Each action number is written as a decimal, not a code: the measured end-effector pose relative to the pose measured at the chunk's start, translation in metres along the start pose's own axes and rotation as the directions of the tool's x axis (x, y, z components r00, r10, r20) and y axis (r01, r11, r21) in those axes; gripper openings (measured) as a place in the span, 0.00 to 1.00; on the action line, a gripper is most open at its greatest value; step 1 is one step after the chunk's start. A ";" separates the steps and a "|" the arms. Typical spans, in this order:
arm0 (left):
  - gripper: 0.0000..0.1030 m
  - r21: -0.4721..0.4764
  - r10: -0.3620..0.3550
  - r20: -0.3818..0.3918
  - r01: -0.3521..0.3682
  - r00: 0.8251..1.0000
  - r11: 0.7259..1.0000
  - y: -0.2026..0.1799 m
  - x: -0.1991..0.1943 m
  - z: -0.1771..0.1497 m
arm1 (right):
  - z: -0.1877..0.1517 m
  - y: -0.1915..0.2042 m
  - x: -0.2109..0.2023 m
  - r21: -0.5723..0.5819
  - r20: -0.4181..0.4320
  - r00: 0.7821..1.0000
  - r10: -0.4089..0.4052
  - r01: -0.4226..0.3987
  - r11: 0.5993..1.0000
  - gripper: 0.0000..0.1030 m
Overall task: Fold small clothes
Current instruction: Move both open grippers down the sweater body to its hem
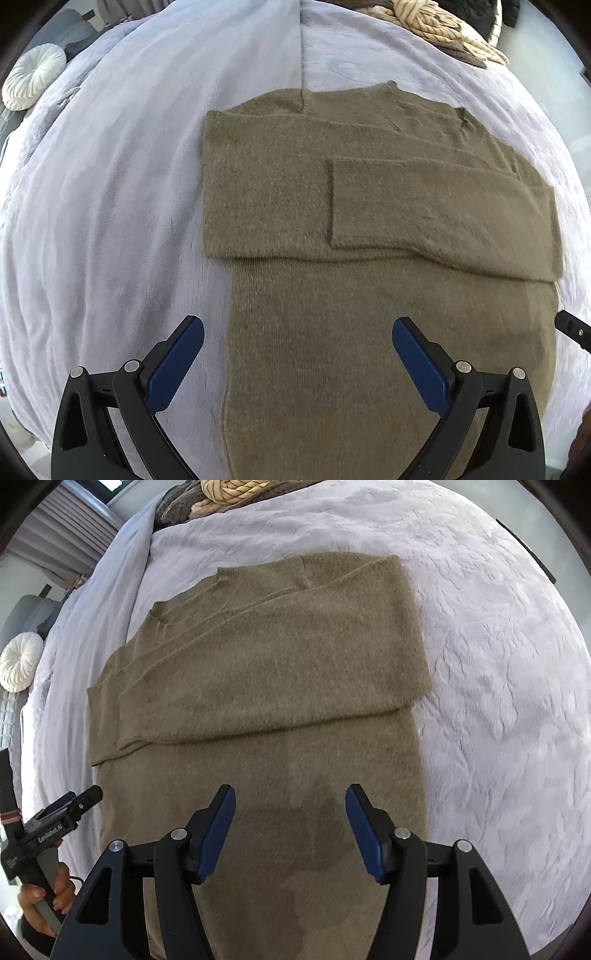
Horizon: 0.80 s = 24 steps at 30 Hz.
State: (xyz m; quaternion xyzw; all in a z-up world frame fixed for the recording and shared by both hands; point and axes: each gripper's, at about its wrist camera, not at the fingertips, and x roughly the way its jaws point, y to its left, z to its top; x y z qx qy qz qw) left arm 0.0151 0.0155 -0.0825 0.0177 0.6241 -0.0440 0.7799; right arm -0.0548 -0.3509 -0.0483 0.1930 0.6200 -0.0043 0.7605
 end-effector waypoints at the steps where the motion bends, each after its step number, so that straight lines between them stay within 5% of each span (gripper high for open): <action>1: 0.99 0.008 0.000 -0.007 0.000 1.000 1.000 0.000 -0.002 -0.004 | -0.003 0.001 -0.002 0.005 -0.004 1.000 0.006 -0.006 1.000 0.64; 3: 0.99 0.016 -0.002 -0.022 0.003 1.000 1.000 0.001 -0.005 -0.008 | -0.008 0.004 -0.004 0.009 -0.012 1.000 0.017 -0.017 1.000 0.72; 24: 0.99 0.093 -0.022 -0.142 0.036 0.990 0.995 0.004 -0.050 -0.055 | -0.056 0.014 -0.031 0.112 -0.080 0.993 0.085 -0.076 0.991 0.79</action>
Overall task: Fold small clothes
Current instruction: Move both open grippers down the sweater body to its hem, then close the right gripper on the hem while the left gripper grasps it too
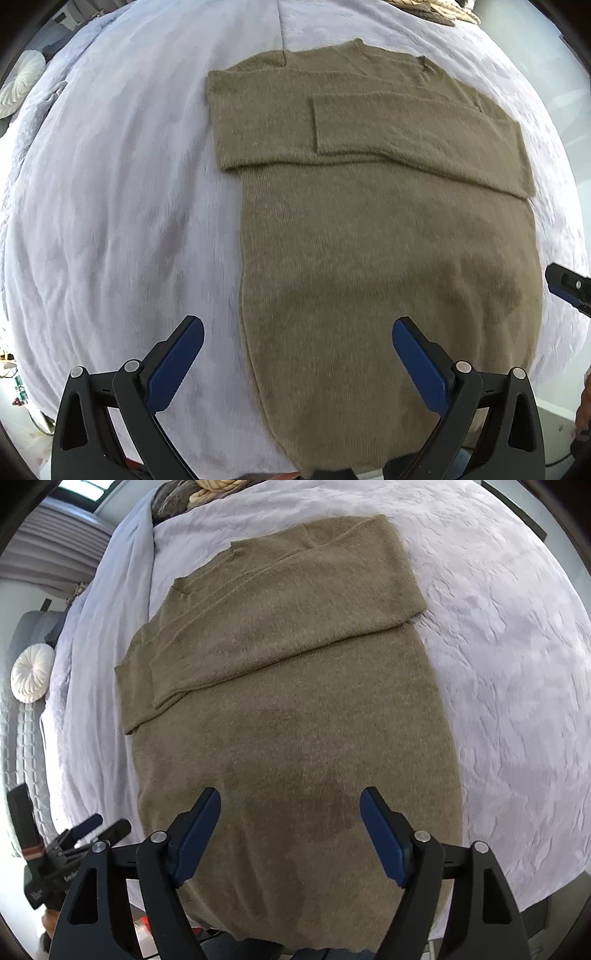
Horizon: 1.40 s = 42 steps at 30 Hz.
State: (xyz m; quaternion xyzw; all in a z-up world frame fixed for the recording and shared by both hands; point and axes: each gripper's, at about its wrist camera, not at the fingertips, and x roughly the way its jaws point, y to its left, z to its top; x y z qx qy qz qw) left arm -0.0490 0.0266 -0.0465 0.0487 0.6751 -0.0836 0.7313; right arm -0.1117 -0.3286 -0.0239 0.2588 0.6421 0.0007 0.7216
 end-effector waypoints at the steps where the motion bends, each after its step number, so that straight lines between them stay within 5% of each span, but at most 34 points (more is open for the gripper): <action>1: 0.99 0.010 -0.004 -0.002 0.004 1.000 1.000 -0.001 -0.002 -0.003 | -0.002 -0.002 -0.001 0.010 0.002 1.000 0.003 -0.003 1.000 0.79; 9: 0.99 0.032 -0.001 -0.030 0.002 1.000 0.999 -0.004 -0.008 -0.015 | -0.011 -0.005 -0.006 0.028 -0.001 1.000 0.022 -0.022 0.999 1.00; 30: 0.99 0.043 0.011 -0.089 -0.007 0.996 0.999 0.009 0.010 -0.024 | -0.019 -0.001 0.007 0.037 -0.070 0.998 -0.001 0.004 0.999 1.00; 37: 0.99 0.053 -0.071 -0.115 0.077 0.991 0.996 0.013 0.020 -0.039 | -0.024 -0.023 0.009 0.061 -0.091 0.996 -0.005 0.011 0.998 1.00; 42: 0.99 0.069 -0.186 -0.186 0.202 0.965 0.977 0.020 0.034 -0.059 | -0.036 -0.045 0.016 0.082 -0.131 0.991 -0.012 0.023 0.996 1.00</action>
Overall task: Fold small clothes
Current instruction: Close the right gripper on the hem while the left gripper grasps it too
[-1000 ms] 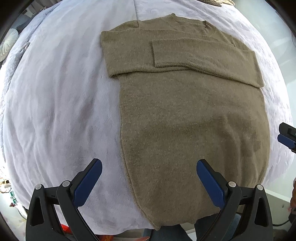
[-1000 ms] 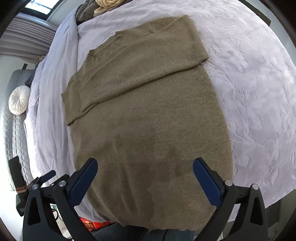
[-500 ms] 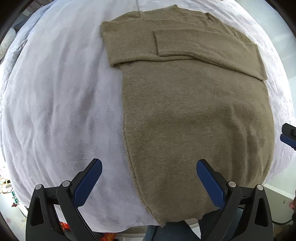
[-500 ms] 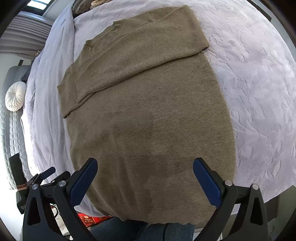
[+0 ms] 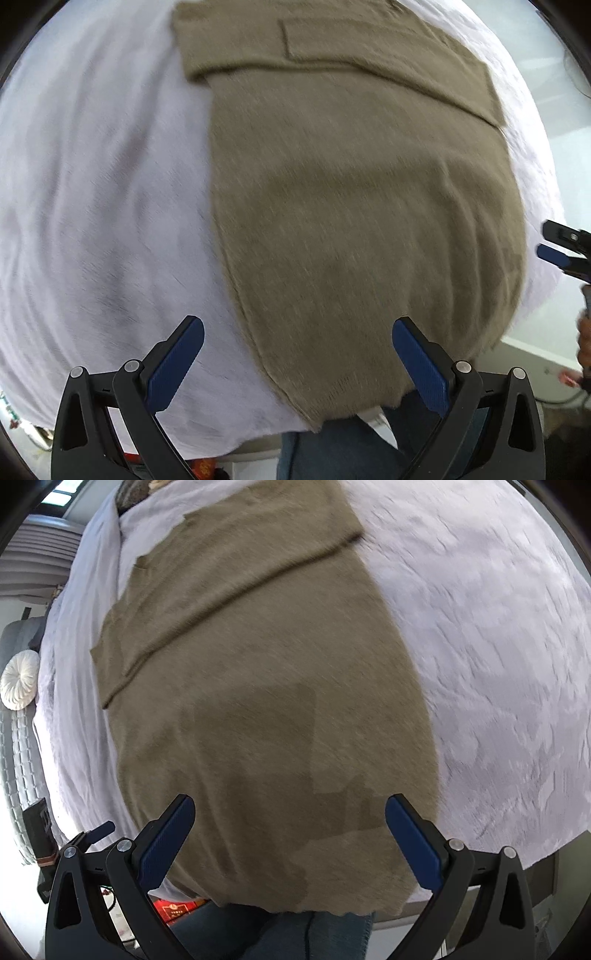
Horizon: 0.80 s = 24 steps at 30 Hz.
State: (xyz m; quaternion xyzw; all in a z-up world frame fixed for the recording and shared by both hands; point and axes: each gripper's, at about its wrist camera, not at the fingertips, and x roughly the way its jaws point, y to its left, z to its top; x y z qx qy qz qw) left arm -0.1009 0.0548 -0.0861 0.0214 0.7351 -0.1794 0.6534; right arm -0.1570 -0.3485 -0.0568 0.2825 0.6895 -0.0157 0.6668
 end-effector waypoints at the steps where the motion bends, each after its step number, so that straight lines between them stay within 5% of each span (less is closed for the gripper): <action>1: 0.99 0.003 -0.010 -0.009 0.010 1.000 1.000 0.000 0.004 -0.005 | -0.002 -0.006 0.002 0.001 -0.009 1.000 -0.007 0.007 1.000 1.00; 11: 0.99 0.038 -0.097 -0.138 0.103 0.986 0.994 -0.009 0.051 -0.031 | -0.037 -0.068 0.025 0.040 -0.131 0.990 -0.058 0.064 0.997 1.00; 21: 0.99 -0.071 -0.209 -0.119 0.202 0.971 0.977 0.001 0.062 -0.028 | -0.057 -0.061 0.054 0.036 -0.214 0.966 0.144 -0.139 0.990 1.00; 23: 0.83 -0.104 -0.234 -0.081 0.226 0.969 0.969 0.010 0.054 -0.028 | -0.057 -0.057 0.051 0.047 -0.212 0.960 0.181 -0.175 0.983 0.98; 24: 0.78 -0.109 -0.229 -0.076 0.220 0.970 0.969 0.013 0.051 -0.027 | -0.056 -0.058 0.049 0.063 -0.208 0.957 0.202 -0.193 0.979 0.88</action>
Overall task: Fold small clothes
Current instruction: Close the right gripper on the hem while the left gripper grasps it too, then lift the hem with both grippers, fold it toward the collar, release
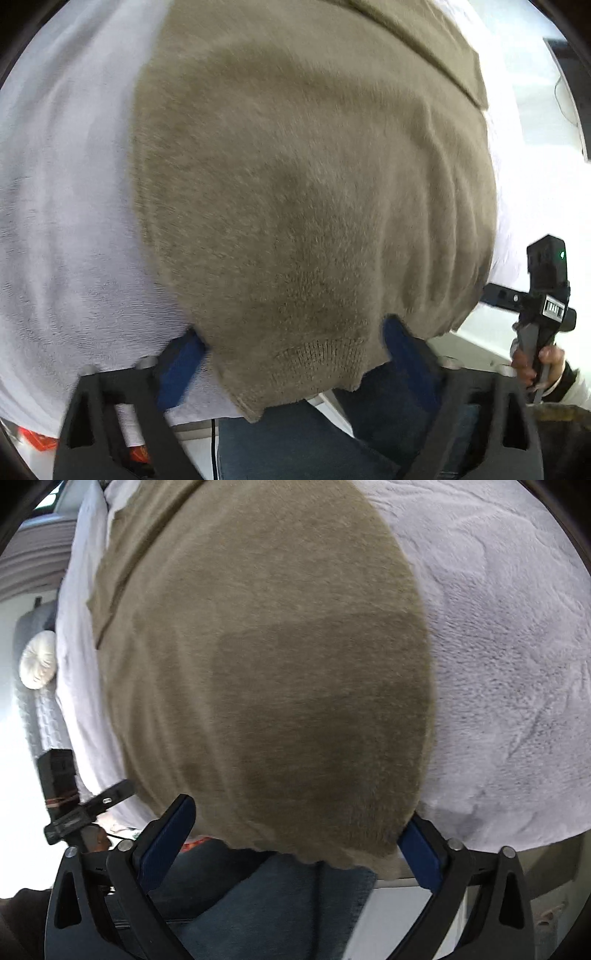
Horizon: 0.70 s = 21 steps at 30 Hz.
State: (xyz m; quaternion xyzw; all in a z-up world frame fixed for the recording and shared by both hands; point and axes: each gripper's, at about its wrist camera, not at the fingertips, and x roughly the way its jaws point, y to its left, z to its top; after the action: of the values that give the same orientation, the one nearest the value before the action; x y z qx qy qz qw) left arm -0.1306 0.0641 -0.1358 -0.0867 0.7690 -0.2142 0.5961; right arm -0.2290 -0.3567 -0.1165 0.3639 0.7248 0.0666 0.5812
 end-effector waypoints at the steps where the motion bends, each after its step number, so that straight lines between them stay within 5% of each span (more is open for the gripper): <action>1: 0.65 -0.005 0.004 0.003 -0.004 1.000 1.000 0.002 -0.004 0.000 | 0.001 0.000 -0.001 0.011 0.000 1.000 0.006 -0.006 1.000 0.77; 3: 0.41 -0.016 0.029 0.002 -0.029 1.000 0.999 0.009 -0.006 0.000 | 0.004 -0.003 -0.002 0.039 -0.013 1.000 -0.021 0.021 0.999 0.10; 5: 0.17 -0.013 0.052 -0.006 -0.052 0.999 0.999 0.016 -0.009 0.002 | 0.006 -0.002 -0.006 0.038 -0.003 1.000 0.015 -0.015 0.999 0.11; 13: 0.13 0.019 -0.154 0.031 0.153 0.988 0.988 0.016 -0.044 0.009 | 0.022 0.031 -0.050 -0.046 0.089 0.971 0.222 -0.219 0.975 0.11; 21: 0.13 -0.012 -0.248 0.213 0.256 0.945 0.967 0.016 -0.091 0.080 | 0.103 0.058 -0.080 -0.026 0.222 0.907 0.358 -0.362 0.932 0.11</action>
State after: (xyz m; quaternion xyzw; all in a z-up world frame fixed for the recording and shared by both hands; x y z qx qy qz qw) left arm -0.0277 0.0958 -0.0784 -0.2182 0.6885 -0.2628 0.6398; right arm -0.1066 -0.3965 -0.0548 0.5011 0.5760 0.1258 0.6335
